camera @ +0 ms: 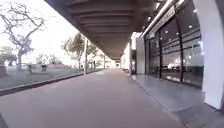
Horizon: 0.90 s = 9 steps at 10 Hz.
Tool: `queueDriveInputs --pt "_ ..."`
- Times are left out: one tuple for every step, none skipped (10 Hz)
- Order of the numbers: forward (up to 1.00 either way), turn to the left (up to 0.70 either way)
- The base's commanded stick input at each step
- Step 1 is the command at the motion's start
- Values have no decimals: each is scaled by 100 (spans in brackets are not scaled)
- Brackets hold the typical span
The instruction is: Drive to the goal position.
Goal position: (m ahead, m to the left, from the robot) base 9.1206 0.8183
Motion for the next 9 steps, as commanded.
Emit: queueDriveInputs --pt "70 0" --pt "70 0" --pt "70 0" --pt "70 0" --pt "70 0" --pt "70 0" --pt "70 0" --pt "70 0" --pt "70 0"
